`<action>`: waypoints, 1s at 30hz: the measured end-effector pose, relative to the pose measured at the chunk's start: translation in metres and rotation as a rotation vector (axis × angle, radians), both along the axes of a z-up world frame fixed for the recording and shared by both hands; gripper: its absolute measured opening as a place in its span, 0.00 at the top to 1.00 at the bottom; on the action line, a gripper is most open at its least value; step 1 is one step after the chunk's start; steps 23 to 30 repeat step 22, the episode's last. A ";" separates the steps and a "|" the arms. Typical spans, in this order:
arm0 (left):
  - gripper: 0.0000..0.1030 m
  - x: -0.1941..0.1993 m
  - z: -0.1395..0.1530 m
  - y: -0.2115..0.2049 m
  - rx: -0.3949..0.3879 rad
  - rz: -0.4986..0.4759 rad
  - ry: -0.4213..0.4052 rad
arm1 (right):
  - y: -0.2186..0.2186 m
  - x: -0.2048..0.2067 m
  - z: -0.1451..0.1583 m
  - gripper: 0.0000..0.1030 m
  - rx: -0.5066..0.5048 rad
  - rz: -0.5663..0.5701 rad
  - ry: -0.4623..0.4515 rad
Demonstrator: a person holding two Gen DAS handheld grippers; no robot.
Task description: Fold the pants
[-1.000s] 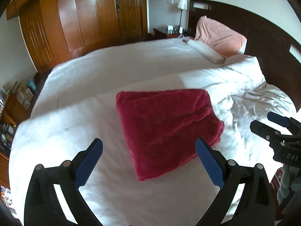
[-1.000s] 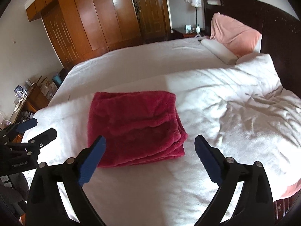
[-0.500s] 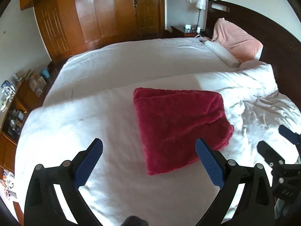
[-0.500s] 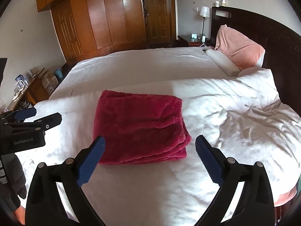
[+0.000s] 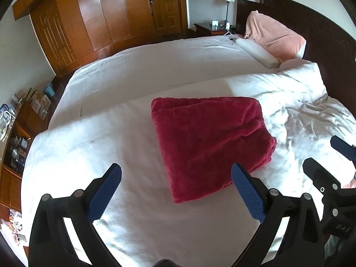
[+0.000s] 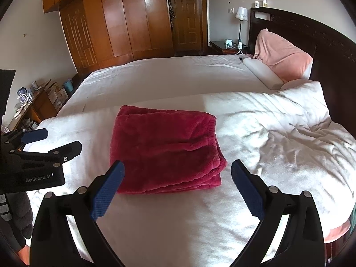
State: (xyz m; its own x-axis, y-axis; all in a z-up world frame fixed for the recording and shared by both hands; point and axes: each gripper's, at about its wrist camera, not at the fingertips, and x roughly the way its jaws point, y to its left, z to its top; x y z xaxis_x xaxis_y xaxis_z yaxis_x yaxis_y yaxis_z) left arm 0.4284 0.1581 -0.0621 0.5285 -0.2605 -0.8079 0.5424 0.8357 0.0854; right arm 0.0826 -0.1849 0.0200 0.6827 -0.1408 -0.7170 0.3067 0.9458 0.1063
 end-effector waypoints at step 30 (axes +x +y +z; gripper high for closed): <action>0.05 0.012 -0.038 0.016 0.031 0.020 0.041 | 0.001 0.002 -0.019 0.05 0.027 -0.010 0.056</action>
